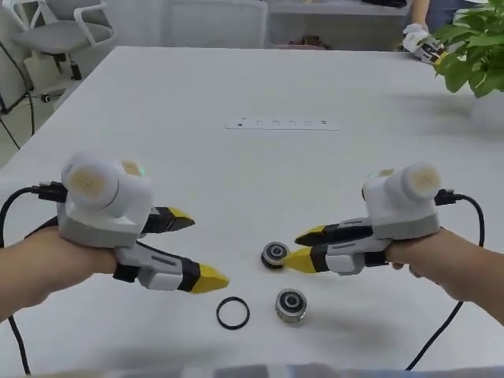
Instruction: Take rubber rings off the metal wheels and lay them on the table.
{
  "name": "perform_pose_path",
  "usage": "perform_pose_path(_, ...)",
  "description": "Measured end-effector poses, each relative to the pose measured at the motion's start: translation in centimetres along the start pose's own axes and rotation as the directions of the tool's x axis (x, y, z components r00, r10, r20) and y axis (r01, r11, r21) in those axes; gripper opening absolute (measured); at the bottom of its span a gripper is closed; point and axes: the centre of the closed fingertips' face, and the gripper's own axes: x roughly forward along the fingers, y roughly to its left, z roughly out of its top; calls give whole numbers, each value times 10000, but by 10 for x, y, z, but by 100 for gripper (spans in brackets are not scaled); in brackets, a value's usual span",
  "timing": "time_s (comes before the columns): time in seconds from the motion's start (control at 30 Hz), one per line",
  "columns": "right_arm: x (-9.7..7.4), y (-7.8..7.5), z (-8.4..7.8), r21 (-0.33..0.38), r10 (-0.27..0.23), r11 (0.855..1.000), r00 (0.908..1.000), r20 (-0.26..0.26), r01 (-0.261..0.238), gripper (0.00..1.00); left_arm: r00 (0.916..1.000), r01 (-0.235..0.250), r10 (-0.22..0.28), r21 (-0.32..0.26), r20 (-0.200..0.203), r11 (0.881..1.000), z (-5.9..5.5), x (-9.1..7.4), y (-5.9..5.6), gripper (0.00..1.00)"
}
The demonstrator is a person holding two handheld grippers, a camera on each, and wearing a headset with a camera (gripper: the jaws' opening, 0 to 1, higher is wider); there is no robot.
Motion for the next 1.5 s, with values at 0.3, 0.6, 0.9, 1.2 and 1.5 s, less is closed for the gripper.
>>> perform_pose_path(0.3, -2, -14, -10, -156, -411, 9990, 9991, -119, 409, 37, 9999, 67, -68, -19, -102, 10000, 2, 20, 5, 69)
perform_pose_path(0.6, 7, -24, -18, -307, -570, 9979, 9980, -267, 562, 39, 9996, 233, -231, 152, -136, 9996, 5, 41, 7, 65)
perform_pose_path(0.9, 17, -25, -22, -560, -481, 9974, 9978, -464, 455, 40, 9987, 488, -483, 326, -186, 9983, 6, 59, 6, 60)
perform_pose_path(1.2, 20, -28, -22, -595, -421, 9974, 9984, -381, 398, 39, 9978, 644, -637, 433, -179, 9970, 9, 75, 6, 54)
perform_pose_path(1.5, 21, -27, -22, -617, -316, 9977, 9987, -397, 292, 39, 9953, 933, -913, 662, -314, 9934, 11, 91, 0, 43)
